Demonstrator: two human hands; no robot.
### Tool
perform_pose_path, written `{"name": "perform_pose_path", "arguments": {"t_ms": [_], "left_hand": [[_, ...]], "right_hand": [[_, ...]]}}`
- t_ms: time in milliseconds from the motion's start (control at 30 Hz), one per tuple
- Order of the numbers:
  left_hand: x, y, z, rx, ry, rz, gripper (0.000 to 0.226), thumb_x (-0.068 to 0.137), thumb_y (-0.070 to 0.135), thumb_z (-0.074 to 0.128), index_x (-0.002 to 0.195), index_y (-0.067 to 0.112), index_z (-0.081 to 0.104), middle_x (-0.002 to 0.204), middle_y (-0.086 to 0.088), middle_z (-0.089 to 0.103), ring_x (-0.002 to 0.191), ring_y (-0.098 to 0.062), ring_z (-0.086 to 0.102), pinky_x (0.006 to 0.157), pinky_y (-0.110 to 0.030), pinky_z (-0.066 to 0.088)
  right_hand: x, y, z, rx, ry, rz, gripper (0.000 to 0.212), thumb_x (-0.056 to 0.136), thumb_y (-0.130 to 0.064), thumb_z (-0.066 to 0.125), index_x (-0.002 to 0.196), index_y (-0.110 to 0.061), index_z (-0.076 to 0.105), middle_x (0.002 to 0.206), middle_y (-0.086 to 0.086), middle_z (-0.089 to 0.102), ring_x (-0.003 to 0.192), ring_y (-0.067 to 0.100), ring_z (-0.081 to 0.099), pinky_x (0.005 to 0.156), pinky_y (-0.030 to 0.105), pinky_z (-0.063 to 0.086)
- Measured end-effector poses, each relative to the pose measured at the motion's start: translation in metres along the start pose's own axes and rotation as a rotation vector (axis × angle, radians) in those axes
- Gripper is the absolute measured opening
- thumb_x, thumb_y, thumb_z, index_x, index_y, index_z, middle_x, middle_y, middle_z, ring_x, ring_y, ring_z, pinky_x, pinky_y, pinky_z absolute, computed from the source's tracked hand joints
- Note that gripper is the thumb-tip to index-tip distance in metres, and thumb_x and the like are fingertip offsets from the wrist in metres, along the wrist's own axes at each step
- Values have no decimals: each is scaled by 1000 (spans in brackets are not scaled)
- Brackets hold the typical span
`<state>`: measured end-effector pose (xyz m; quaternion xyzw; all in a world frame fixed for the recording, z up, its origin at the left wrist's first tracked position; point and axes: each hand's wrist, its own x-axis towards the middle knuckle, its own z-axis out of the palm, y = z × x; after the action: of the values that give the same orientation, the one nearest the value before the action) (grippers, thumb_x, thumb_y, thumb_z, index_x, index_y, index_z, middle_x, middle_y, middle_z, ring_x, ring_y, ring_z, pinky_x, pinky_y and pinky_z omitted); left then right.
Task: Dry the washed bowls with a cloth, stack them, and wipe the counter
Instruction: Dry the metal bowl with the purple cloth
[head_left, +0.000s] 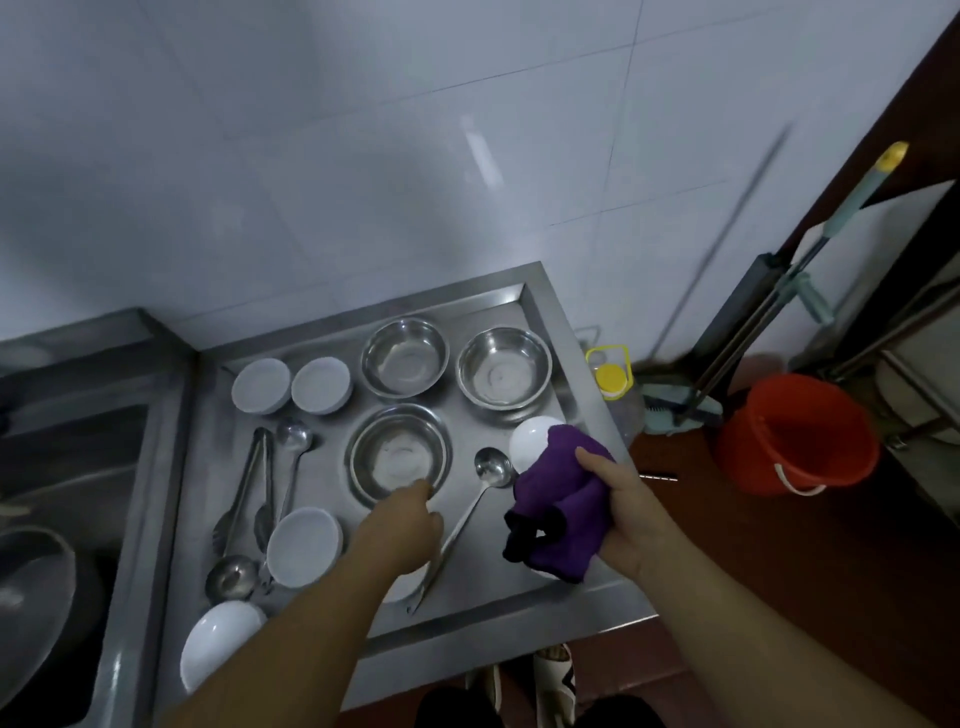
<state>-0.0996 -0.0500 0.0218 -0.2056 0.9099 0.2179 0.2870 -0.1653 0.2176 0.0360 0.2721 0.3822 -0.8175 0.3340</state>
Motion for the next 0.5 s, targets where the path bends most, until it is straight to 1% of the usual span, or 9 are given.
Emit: {"name": "perform_pose_path", "arguments": {"t_ms": [133, 200, 267, 300, 400, 433, 500], "left_hand": [[45, 6, -17, -15, -38, 36, 46, 101, 30, 50, 146, 18, 52, 142, -7, 64, 120, -28, 63, 96, -36, 50], [67, 11, -24, -15, -41, 65, 37, 100, 30, 52, 134, 18, 60, 133, -7, 68, 115, -28, 65, 95, -35, 51], [90, 15, -30, 0, -47, 88, 24, 98, 29, 51, 116, 19, 62, 122, -7, 71, 105, -29, 65, 93, -38, 52], [101, 17, -32, -4, -51, 94, 24, 97, 29, 50, 115, 19, 62, 120, -7, 71, 105, -29, 64, 91, -38, 51], [134, 23, -37, -55, -64, 94, 42, 98, 30, 49, 138, 20, 57, 131, -8, 68, 118, -31, 64, 91, -34, 47], [146, 25, -37, -82, -47, 88, 44, 100, 30, 50, 143, 19, 55, 134, -9, 67, 120, -31, 64, 90, -33, 46], [168, 30, -35, -159, -30, 52, 46, 100, 28, 52, 145, 18, 54, 136, -10, 65, 123, -32, 63, 90, -33, 46]], "right_hand": [[25, -3, 9, 59, 108, -35, 51, 90, -22, 76, 137, -5, 65, 124, 25, 74, 97, 37, 78, 77, 48, 65], [36, -5, 13, 60, 160, -53, 55, 84, -24, 80, 135, -6, 67, 122, 23, 76, 95, 36, 78, 75, 47, 66], [47, -8, 16, 68, 201, -69, 58, 79, -25, 82, 132, -6, 69, 121, 22, 76, 94, 36, 79, 74, 48, 65], [52, -9, 17, 70, 215, -74, 59, 78, -26, 83, 132, -6, 70, 121, 22, 76, 96, 37, 79, 76, 49, 65], [68, -11, 17, 79, 224, -84, 52, 77, -27, 85, 124, -6, 76, 123, 23, 75, 103, 39, 77, 81, 51, 65], [72, -12, 17, 92, 224, -88, 49, 77, -26, 84, 121, -6, 77, 123, 23, 75, 104, 40, 77, 81, 51, 64], [79, -13, 17, 121, 226, -103, 51, 80, -25, 82, 126, -6, 75, 126, 24, 74, 107, 41, 76, 79, 50, 64]]}}
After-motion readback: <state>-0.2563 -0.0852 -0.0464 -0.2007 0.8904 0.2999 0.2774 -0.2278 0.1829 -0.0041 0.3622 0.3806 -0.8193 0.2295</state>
